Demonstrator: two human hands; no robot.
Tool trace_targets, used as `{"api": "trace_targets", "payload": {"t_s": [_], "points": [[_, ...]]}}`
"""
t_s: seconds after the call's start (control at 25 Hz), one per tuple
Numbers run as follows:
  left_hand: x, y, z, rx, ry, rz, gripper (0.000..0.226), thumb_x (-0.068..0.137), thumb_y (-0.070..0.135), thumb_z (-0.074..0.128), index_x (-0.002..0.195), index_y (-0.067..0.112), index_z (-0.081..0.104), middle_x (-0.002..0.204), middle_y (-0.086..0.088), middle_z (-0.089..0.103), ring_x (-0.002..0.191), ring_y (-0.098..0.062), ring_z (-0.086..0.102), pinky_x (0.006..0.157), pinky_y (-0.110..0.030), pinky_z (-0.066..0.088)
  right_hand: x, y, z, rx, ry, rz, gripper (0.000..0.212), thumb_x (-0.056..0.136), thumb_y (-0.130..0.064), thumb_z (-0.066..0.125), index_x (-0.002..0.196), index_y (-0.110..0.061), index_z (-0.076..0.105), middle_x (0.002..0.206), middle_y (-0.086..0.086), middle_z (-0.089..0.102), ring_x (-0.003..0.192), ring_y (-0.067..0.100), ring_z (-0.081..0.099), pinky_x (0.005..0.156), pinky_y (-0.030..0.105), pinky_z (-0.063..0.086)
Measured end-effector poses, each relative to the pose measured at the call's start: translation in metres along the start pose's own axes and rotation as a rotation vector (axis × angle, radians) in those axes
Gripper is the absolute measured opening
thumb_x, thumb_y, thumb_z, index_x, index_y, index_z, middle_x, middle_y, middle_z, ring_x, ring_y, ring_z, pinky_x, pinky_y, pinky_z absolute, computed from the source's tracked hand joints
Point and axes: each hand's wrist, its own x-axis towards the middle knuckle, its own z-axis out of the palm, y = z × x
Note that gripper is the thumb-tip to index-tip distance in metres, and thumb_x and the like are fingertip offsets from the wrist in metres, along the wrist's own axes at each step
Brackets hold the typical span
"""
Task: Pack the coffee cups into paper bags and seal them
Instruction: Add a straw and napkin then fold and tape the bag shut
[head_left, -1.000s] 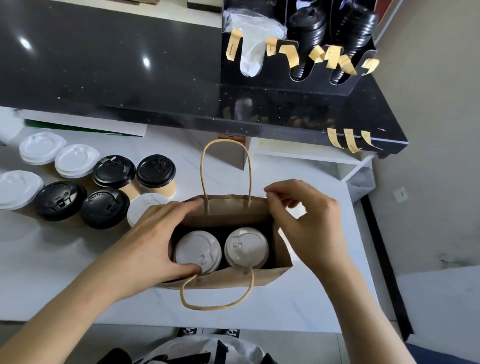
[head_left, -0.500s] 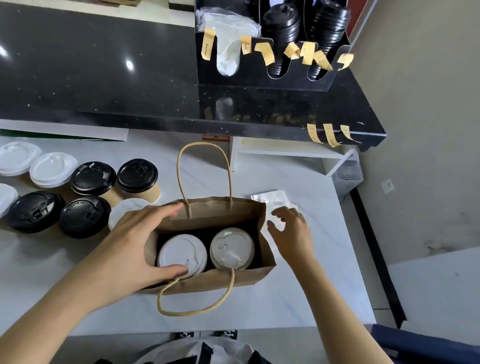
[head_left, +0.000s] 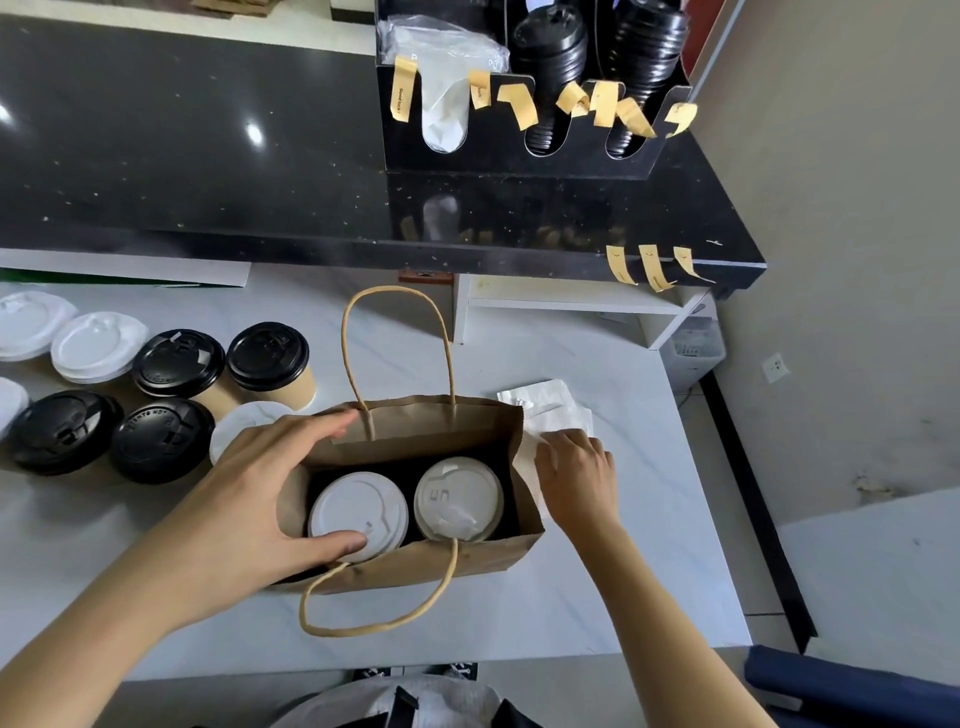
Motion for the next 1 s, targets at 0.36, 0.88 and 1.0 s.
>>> {"api": "trace_targets", "payload": {"t_s": [0.36,0.88,1.0], "points": [[0.002,-0.001,0.0,0.017,-0.003,0.008,0.093,0.065,0.061,0.082,0.146,0.05,0.039,0.143,0.037,0.042,0.138,0.004,0.036,0.107,-0.027,0.035,0.013,0.005,-0.022,0.161,0.028,0.02,0.039,0.094,-0.004,0.055,0.131,-0.015,0.055,0.111,0.012,0.064,0.089,0.041,0.061,0.075,0.043,0.045],[0.002,-0.003,0.001,0.024,-0.011,0.041,0.089,0.068,0.075,0.069,0.147,0.052,0.036,0.148,0.034,0.039,0.142,-0.002,0.036,0.114,-0.036,0.037,0.003,0.003,-0.027,0.423,0.146,0.088,0.025,0.096,-0.006,0.058,0.113,-0.021,0.069,0.11,-0.002,0.061,0.091,0.025,0.063,0.077,0.034,0.048],[0.002,-0.002,0.001,0.025,-0.014,0.048,0.088,0.069,0.073,0.069,0.147,0.052,0.036,0.147,0.034,0.039,0.141,-0.001,0.036,0.113,-0.035,0.037,0.002,-0.011,-0.048,0.553,0.195,0.189,0.032,0.095,-0.007,0.057,0.122,-0.024,0.061,0.105,-0.008,0.064,0.084,0.016,0.06,0.072,0.024,0.044]]}}
